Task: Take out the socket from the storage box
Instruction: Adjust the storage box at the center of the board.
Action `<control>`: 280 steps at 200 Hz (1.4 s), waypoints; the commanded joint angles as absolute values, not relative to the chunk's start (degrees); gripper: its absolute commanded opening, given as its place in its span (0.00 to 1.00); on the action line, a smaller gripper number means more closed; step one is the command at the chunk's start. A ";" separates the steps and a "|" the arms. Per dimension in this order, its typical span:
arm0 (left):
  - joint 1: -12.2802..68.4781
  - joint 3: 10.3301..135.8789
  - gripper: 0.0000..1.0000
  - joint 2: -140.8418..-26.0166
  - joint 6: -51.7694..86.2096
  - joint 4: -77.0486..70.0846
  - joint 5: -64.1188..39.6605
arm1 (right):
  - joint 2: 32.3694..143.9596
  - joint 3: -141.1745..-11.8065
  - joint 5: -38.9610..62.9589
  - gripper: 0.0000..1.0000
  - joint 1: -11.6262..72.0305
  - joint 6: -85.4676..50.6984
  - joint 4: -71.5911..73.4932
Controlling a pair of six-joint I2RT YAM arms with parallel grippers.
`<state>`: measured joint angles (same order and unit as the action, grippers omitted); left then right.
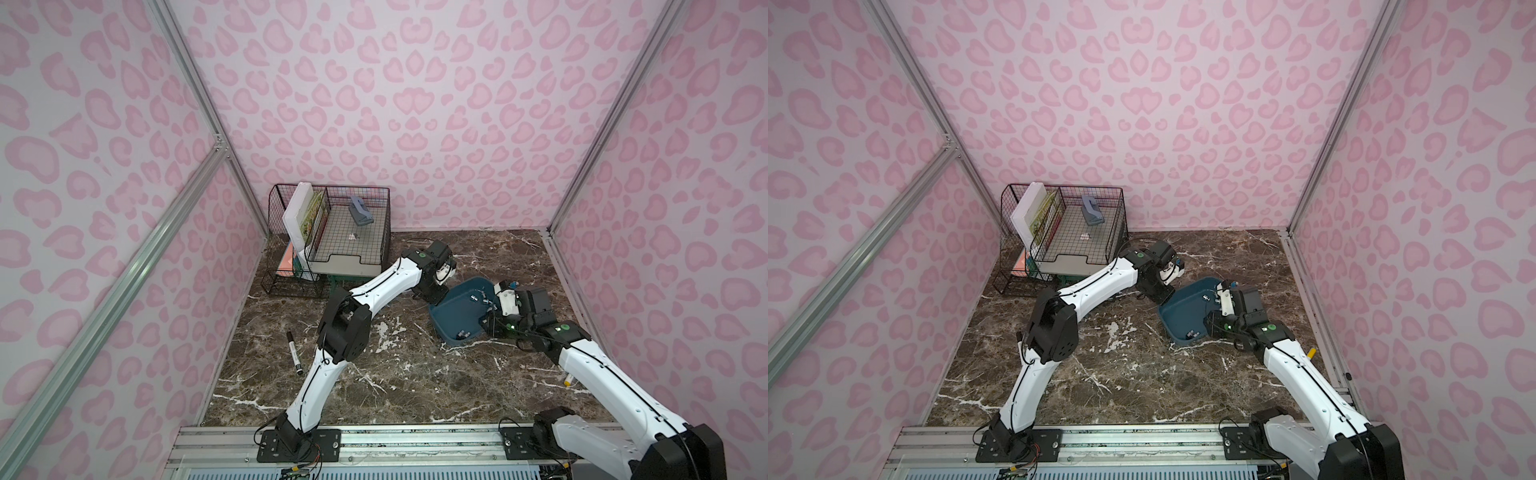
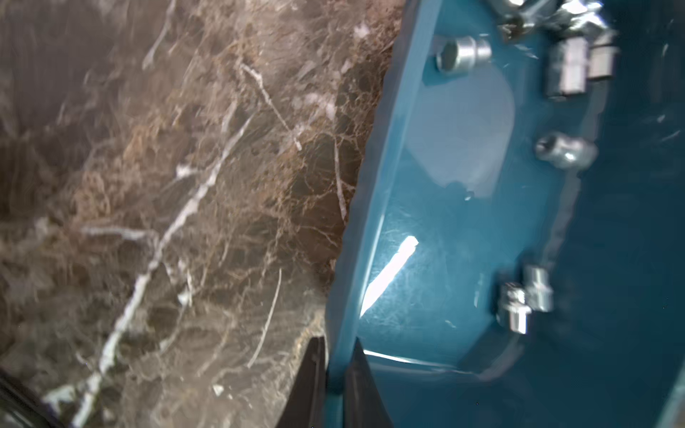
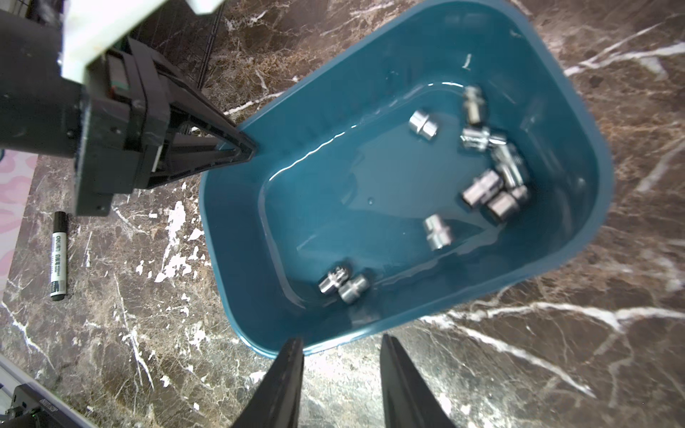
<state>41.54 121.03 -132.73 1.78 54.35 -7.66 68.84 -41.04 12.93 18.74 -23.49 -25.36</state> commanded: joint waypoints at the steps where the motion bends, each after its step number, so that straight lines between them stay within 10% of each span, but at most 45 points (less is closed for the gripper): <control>1: 41.59 120.64 0.06 -130.94 9.01 59.84 -7.08 | 68.34 -42.17 13.86 0.40 18.72 -23.40 -25.78; 159: 41.18 125.24 0.00 -129.15 31.81 86.77 -12.19 | 71.18 -47.46 19.26 0.41 18.77 -22.60 -26.75; 280: 43.58 90.77 0.00 -111.67 44.78 48.67 6.26 | 86.34 -52.44 14.08 0.39 24.94 -16.57 -16.53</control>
